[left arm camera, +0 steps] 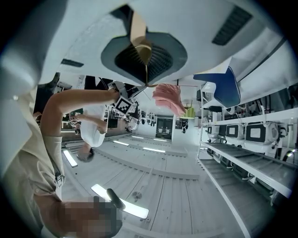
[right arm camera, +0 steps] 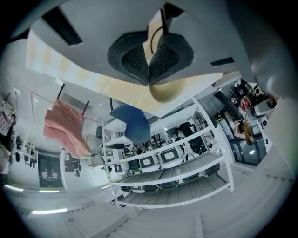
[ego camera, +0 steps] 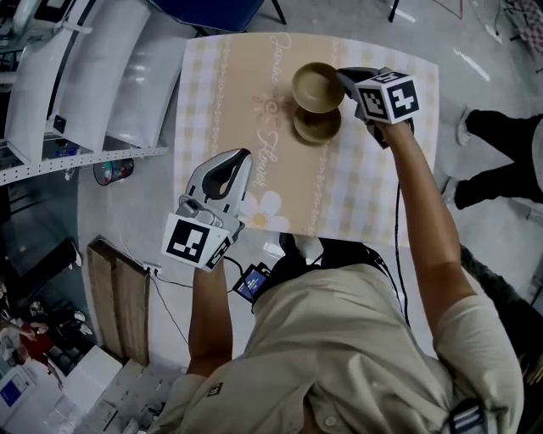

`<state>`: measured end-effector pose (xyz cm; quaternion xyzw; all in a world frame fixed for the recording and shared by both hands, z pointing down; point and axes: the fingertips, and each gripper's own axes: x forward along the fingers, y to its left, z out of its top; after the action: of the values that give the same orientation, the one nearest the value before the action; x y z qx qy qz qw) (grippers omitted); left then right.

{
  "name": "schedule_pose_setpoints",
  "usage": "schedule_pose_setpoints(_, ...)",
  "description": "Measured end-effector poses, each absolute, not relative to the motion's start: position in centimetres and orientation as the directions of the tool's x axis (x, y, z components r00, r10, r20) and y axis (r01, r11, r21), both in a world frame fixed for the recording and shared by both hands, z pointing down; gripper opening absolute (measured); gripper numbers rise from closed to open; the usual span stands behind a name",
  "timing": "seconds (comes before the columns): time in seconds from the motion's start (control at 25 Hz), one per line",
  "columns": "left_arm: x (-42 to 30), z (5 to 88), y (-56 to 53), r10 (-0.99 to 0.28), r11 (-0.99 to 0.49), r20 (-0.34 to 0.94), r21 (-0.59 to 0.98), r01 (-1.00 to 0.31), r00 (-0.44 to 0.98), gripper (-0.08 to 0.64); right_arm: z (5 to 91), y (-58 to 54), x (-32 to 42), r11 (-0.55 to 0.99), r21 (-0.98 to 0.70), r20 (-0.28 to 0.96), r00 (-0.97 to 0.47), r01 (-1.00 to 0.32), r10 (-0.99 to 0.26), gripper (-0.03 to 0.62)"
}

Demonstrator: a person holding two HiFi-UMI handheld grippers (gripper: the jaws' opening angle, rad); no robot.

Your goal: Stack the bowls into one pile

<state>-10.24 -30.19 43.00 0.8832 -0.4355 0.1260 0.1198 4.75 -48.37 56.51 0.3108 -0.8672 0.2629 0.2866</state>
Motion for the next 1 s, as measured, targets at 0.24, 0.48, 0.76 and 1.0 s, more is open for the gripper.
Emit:
schedule_pose_setpoints(0.24, -10.7, 42.9, -28.7, -0.741, -0.592, 0.324, 0.1, -0.8, 0.589, 0.015, 57.8, -45.5, 4.5, 0.668, -0.29, 0.688, -0.634, -0.685, -0.352, 0.006)
schedule_pose_setpoints(0.48, -11.1, 43.0, -27.8, -0.742, -0.59, 0.321, 0.103, -0.801, 0.588, 0.015, 59.6, -43.8, 4.6, 0.654, -0.3, 0.72, -0.615, -0.694, -0.322, 0.007)
schedule_pose_setpoints(0.76, -11.5, 42.8, -26.9, -0.747, -0.585, 0.319, 0.1, -0.805, 0.583, 0.015, 61.5, -42.2, 4.6, 0.653, -0.308, 0.745, -0.603, -0.692, -0.287, 0.008)
schedule_pose_setpoints(1.0, -11.9, 42.5, -26.2, -0.75, -0.586, 0.313, 0.095, -0.805, 0.583, 0.015, 62.3, -41.2, 4.3, 0.648, -0.312, 0.762, -0.591, -0.695, -0.266, 0.008)
